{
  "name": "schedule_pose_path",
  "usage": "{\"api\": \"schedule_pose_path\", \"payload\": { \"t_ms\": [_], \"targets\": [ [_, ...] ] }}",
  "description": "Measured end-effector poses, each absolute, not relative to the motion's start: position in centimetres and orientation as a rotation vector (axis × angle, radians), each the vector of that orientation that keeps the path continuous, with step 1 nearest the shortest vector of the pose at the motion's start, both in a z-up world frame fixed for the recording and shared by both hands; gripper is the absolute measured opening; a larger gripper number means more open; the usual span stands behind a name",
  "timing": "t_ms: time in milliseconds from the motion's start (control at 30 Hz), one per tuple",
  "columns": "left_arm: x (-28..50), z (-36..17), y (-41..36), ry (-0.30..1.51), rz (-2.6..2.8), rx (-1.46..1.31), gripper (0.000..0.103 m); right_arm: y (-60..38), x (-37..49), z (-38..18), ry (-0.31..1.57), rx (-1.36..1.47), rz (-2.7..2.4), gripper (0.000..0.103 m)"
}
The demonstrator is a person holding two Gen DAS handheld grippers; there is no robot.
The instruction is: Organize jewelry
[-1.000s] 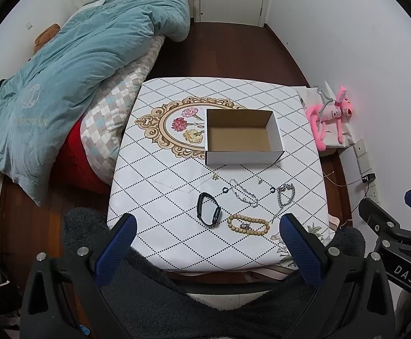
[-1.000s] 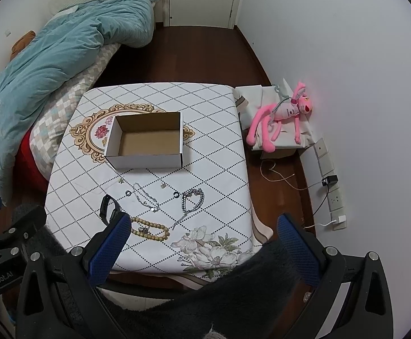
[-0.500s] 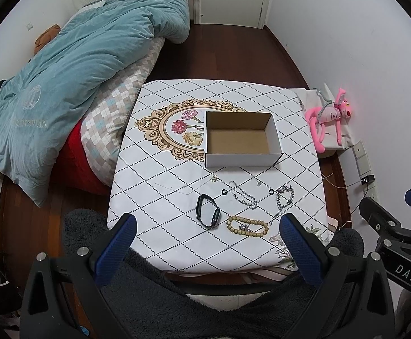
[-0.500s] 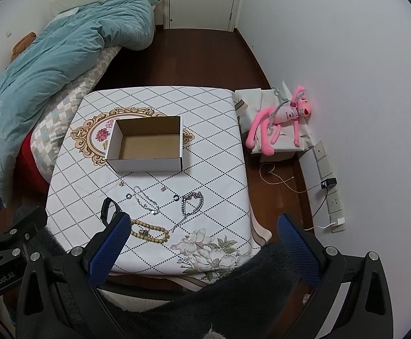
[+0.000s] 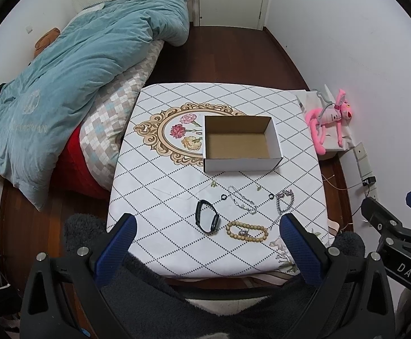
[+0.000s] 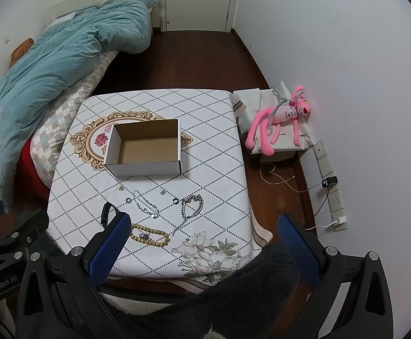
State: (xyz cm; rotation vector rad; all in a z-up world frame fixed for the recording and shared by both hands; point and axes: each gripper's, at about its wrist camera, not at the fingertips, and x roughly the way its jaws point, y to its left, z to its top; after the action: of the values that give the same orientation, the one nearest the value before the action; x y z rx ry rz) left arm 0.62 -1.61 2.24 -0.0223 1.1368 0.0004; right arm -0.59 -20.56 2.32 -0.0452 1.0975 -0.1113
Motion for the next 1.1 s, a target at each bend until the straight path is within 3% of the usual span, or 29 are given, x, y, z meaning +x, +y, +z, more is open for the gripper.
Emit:
{"api": "schedule_pose_path", "payload": {
  "t_ms": [200,367,500,667,733,867,1100],
  "targets": [
    [3.8,-1.5,-0.7,1.136,0.073,0.027,0.103,-20.9,2.1,-1.8,1.157,-0.041,-0.131,0.103],
    [6.7,-7.7,0.7,1.234,0.127,0.108,0.103,-20.0,5.2,-8.6,1.284,-0.047,-0.077,0.102],
    [7.6,-12.1,1.4,1.311,0.121,0.128,0.101,-18.6,6.6,-15.4,1.427,-0.073,-0.041,0.088],
    [8.0,-17.5,1.5,1.429,0.083,0.103,0.074,-17.7,6.6,-22.0,1.552,-0.029,-0.016,0.078],
    [8.1,-19.0,1.4,1.460,0.068,0.089,0.071,-17.2,6.2,-24.0,1.578,-0.022,-0.016,0.076],
    [7.7,-21.0,1.3,1.500,0.067,0.085,0.054,-16.3,5.3,-26.2,1.594,-0.030,-0.021,0.065],
    [7.2,-22.2,1.3,1.518,0.063,0.045,0.050,-14.6,3.6,-27.2,1.565,-0.047,0.003,0.043]
  ]
}}
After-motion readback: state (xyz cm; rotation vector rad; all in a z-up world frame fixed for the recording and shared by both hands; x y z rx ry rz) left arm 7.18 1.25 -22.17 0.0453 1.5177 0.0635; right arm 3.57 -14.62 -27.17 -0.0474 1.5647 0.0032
